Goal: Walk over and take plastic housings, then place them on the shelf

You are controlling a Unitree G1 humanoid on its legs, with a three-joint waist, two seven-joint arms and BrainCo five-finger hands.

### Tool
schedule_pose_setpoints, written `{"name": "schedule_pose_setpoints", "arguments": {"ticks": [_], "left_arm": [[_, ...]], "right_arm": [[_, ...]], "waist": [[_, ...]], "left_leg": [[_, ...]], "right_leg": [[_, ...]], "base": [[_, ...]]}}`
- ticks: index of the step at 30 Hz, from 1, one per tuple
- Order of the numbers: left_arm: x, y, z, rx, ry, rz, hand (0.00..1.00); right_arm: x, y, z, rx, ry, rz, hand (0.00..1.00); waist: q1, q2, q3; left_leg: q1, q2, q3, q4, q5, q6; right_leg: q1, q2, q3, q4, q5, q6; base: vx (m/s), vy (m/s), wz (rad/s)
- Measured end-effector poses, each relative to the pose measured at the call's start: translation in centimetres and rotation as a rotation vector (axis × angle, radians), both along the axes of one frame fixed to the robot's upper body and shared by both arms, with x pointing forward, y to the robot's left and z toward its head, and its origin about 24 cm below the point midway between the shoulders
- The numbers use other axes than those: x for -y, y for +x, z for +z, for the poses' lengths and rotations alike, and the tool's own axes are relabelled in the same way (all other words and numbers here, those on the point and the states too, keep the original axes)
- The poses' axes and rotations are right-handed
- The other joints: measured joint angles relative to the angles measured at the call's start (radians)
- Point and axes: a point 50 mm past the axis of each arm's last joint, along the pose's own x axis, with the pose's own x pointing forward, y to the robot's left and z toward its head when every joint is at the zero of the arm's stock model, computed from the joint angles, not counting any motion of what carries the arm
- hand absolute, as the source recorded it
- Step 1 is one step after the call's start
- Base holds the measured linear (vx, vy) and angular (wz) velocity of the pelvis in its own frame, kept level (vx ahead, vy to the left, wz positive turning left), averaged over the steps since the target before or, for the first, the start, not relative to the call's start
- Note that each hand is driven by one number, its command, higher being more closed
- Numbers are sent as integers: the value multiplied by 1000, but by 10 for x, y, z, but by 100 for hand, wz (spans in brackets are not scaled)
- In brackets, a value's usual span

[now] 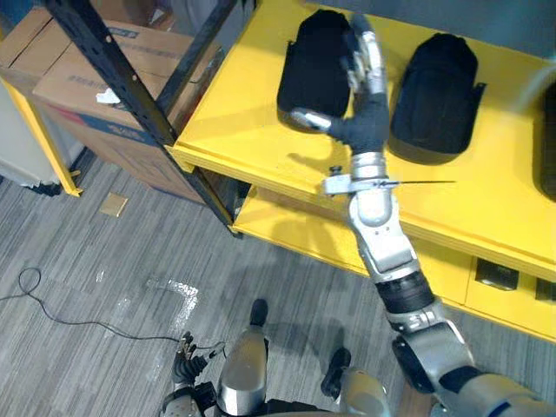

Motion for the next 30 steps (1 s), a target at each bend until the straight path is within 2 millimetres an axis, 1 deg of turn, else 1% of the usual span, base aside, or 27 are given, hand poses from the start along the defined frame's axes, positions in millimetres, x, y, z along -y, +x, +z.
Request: {"name": "schedule_pose_setpoints", "arguments": {"ticks": [2,7,8,12,17,22,30], "left_arm": [[0,-1,-1,-5,7,6,0],[0,-5,-4,-19,18,2,0],[-1,-7,-6,-31,38,-4,0],[-1,-5,-4,-16,82,-30,0],[-2,-3,-5,-19,90,-40,0],[-3,-3,-5,-20,98,-49,0],[-3,-3,-5,-25,102,-46,0]], "right_arm": [[2,9,-14,-82,-36,-30,0],[0,16,-24,-154,-58,-40,0],[-2,19,-29,-183,-74,-34,0],[-8,21,-36,-227,-109,-9,0],[-16,25,-39,-256,-151,15,0],[-18,29,-43,-293,-144,54,0],[-31,28,-42,-264,-182,102,0]], "waist": [[2,0,0],[3,0,0],[4,-4,-2],[4,-5,-2],[4,-5,-2],[5,-6,-3],[4,-6,-3]], "left_leg": [[14,5,16,-10,0,0],[22,6,19,-19,2,-2],[31,6,22,-33,7,-4],[30,6,23,-36,8,-4],[29,6,24,-42,10,-6],[27,6,26,-48,12,-7],[13,6,26,-47,12,-7]], "right_leg": [[5,3,11,-11,7,-2],[10,3,15,-14,8,-2],[13,4,20,-19,9,-1],[13,5,21,-22,11,-2],[9,5,21,-22,11,-2],[2,5,22,-21,11,-2],[-15,3,23,-14,10,-3]], "base": [[7,-9,-17],[2,-2,-2],[0,0,0],[0,0,0],[0,0,0],[0,0,0],[0,0,0]]}}
